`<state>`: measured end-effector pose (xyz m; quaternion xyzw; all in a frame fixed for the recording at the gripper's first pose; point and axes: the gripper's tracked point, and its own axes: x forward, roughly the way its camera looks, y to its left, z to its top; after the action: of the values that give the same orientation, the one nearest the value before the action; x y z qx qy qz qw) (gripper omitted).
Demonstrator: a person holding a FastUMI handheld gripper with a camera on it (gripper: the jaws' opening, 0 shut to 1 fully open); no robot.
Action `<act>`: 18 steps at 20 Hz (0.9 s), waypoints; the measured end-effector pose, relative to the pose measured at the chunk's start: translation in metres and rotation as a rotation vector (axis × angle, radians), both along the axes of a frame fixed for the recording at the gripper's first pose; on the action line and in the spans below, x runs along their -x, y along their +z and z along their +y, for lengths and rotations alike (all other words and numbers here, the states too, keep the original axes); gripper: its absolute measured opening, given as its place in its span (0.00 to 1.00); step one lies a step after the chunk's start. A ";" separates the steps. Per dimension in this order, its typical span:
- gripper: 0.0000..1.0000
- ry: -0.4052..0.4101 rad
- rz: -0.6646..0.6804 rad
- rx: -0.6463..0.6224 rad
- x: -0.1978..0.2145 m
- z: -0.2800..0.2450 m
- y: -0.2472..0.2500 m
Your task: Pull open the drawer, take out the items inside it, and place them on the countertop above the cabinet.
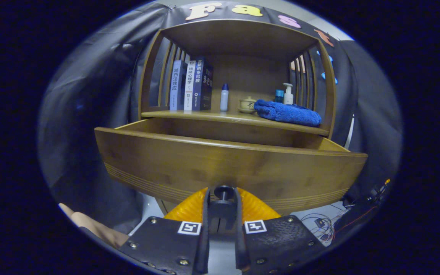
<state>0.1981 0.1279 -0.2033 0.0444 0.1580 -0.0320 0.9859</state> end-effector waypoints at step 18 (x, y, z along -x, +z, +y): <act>0.33 0.008 0.000 -0.005 -0.002 0.002 0.000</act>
<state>0.1999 0.1300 -0.2032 0.0464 0.1581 -0.0277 0.9859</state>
